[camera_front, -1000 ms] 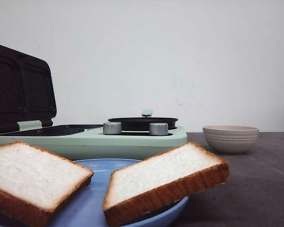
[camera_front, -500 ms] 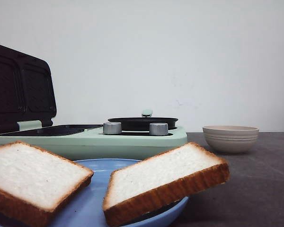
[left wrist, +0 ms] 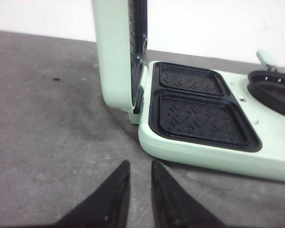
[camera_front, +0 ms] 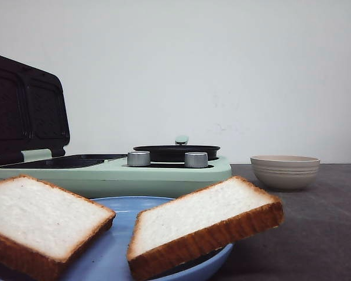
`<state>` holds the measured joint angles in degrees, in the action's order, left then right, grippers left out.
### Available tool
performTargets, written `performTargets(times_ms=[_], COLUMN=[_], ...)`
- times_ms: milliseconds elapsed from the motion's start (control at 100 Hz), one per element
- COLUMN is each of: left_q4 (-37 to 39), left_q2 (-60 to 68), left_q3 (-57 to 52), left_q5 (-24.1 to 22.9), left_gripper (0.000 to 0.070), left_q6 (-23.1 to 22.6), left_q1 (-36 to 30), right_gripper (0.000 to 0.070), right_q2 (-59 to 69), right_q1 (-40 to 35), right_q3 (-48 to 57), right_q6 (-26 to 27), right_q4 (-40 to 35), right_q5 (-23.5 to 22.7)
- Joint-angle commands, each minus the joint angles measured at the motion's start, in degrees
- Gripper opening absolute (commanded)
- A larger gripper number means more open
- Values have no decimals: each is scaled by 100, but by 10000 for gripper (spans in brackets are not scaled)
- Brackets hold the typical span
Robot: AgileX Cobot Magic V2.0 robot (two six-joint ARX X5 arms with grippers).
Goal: Make breakfast with bread and shrimp
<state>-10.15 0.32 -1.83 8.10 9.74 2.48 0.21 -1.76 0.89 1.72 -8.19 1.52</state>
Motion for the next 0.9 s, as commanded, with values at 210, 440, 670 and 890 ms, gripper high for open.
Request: performTargets(times_ms=[210,440,670,890], left_q4=[-614,-1233,-1869,-2354], left_q2=[48,1034,2876,3742], left_q3=[-669,-2216,-3340,-3521], left_q5=[96,129,728,1167], left_gripper=[6,6,4,4], left_q6=[1652,1517,1043,1045], left_q1=[-4,-4,-55,-74], right_gripper=[0,0,0,0], right_q2=[11,691,2618,3641], right_q1=[7,7,7,2], right_q3=[435,1567,2708,3261], right_q6=[2238,2695,2557,2461], right_q4=[-533,-1364,-1987,-2074], right_q5=[-177,-398,-1043,-1281])
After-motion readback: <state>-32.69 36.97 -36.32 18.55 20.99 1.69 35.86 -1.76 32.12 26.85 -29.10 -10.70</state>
